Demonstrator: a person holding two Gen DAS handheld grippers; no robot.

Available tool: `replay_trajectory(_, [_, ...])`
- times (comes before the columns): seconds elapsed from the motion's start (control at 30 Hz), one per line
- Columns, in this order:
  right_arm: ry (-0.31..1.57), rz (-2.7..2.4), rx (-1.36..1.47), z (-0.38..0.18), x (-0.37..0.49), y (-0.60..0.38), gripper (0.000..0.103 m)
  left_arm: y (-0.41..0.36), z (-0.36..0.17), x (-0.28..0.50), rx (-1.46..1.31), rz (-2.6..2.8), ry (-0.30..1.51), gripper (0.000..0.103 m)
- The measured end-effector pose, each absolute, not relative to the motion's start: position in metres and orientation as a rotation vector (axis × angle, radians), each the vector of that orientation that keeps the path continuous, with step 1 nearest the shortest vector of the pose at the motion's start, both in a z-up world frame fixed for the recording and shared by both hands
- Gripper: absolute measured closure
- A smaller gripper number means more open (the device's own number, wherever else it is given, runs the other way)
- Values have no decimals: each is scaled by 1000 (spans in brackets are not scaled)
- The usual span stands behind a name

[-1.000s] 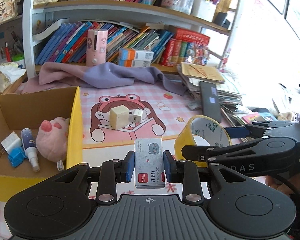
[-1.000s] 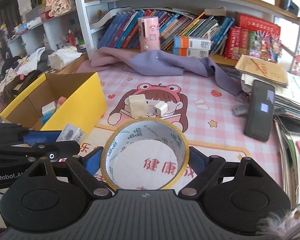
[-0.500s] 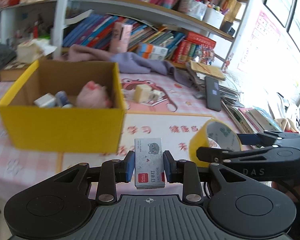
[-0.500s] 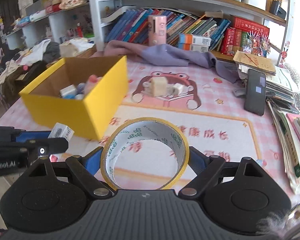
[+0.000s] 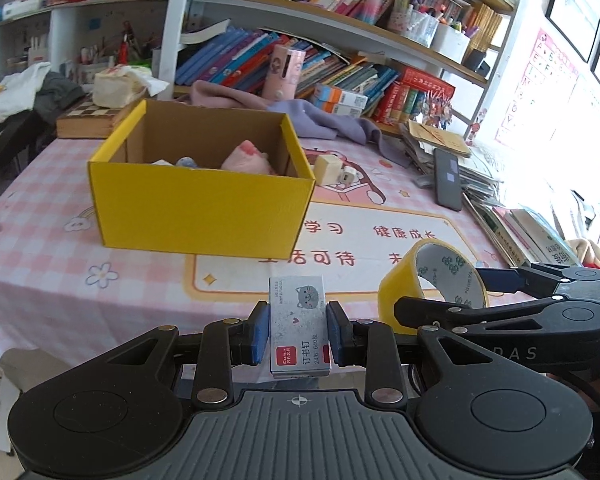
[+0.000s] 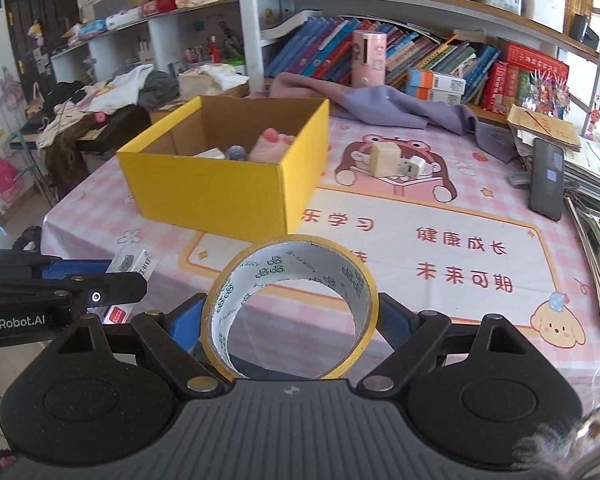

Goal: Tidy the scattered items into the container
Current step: 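Lift the card box with the left tool while the right tool lifts the tape roll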

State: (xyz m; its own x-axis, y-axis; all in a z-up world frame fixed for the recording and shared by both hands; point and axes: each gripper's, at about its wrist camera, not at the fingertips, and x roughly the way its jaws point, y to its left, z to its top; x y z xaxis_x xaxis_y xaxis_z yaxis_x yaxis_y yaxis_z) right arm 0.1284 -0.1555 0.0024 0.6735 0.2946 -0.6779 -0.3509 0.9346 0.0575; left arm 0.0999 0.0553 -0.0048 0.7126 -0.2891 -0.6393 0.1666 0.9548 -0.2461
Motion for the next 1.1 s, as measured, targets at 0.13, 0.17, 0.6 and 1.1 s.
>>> replay_trajectory(0.13, [738, 375, -96, 5, 123, -148, 16, 61, -3, 94, -179, -247, 724, 74])
replay_trajectory(0.17, [735, 377, -100, 6, 122, -146, 16, 62, -2, 93, -180, -246, 722, 74])
replay_trajectory(0.6, [737, 444, -145, 6, 119, -112, 16, 93, -4, 82, -216, -192, 715, 74])
replay_trajectory(1.1, [722, 541, -190, 6, 135, -78, 16, 119, -1, 94, -249, -108, 707, 74])
